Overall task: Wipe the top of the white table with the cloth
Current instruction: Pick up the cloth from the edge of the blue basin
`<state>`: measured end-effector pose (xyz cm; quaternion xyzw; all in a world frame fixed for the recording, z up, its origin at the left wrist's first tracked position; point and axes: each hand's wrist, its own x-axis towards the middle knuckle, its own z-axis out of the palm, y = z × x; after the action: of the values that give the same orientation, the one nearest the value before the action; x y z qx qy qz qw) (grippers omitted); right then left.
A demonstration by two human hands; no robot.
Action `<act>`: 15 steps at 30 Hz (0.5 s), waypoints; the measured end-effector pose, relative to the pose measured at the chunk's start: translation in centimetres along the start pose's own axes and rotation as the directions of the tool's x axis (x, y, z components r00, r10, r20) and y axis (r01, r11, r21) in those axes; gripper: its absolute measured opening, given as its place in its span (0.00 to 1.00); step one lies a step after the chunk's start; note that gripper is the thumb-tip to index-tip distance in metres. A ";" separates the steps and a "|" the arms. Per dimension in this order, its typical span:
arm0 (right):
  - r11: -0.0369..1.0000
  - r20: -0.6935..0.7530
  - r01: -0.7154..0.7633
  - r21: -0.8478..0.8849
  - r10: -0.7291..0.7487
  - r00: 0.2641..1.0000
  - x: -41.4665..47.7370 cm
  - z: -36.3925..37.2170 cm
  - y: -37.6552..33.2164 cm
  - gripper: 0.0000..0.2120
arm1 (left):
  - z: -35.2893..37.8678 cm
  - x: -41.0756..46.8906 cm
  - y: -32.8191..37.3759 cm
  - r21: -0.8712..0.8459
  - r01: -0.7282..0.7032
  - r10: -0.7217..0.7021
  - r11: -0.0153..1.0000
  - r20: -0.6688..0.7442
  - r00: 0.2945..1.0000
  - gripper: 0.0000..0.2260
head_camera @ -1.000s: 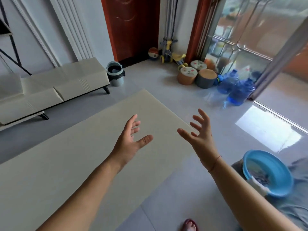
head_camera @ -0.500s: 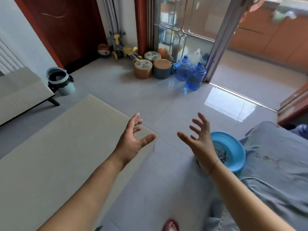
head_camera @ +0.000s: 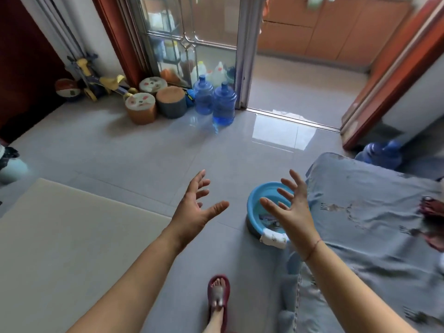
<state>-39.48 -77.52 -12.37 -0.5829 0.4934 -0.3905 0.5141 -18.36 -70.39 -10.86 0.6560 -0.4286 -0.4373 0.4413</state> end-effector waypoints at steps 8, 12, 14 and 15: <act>0.998 -0.127 -0.064 0.006 0.064 0.990 7.9 -4.1 2.3 0.43 | 5.3 11.7 1.9 0.027 -0.022 0.018 0.999 0.152 0.988 0.42; 0.993 -0.174 -0.108 0.048 0.115 0.978 11.5 -5.6 3.9 0.43 | 8.1 17.1 2.6 0.052 -0.024 0.012 0.998 0.223 0.975 0.42; 0.989 -0.206 -0.127 0.070 0.139 0.969 12.9 -6.5 5.2 0.43 | 9.6 19.5 2.4 0.064 -0.019 0.001 0.998 0.266 0.964 0.42; 0.987 -0.218 -0.136 0.085 0.152 0.964 13.6 -7.0 6.0 0.43 | 10.4 20.5 2.2 0.070 -0.015 -0.005 0.997 0.282 0.959 0.42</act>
<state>-44.46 -92.17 -17.78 -0.4797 0.5754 -0.4321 0.5020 -23.52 -92.49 -15.18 0.6013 -0.5040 -0.5097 0.3531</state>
